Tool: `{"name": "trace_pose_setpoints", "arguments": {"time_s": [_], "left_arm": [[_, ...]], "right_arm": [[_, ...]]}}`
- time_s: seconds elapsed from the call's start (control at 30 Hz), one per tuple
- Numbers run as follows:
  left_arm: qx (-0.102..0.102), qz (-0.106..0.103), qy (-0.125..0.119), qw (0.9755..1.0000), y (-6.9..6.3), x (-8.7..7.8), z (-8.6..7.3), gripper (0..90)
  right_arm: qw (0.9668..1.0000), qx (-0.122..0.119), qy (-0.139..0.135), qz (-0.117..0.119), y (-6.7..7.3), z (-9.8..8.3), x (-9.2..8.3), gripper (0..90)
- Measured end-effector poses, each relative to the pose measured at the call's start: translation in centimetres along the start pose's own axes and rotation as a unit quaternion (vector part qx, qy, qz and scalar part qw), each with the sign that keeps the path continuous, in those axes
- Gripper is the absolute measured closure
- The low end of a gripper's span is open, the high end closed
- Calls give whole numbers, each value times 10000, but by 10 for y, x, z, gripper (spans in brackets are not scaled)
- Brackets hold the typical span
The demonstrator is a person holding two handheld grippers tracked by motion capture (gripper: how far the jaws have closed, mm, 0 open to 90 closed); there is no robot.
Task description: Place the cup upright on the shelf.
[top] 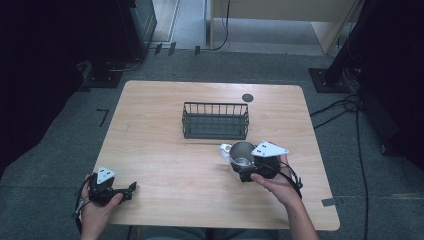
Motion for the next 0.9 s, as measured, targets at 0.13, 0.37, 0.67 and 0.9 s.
{"name": "trace_pose_setpoints", "arguments": {"time_s": [0.13,0.37,0.67,0.9], "left_arm": [[-2,-4,-2,10000,0,0,0,0],[12,10,12,10000,0,0,0,0],[40,22,15,10000,0,0,0,0],[37,22,13,10000,0,0,0,0]], "right_arm": [[9999,-127,-19,101,1,-3,7,66],[9997,-181,87,130,-1,-14,15,66],[9996,48,92,247,-7,-21,14,44],[9988,302,-26,-396,2,-22,4,0]]}}
Point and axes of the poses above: each handheld gripper's, and its own axes: x roughly forward along the jaws, z roughly out of its top, y roughly to its left, the point moved 2 cm from there along x, roughly forward along the jaws, and after that the axes turned 1 degree about -z, right-handed, at the moved point
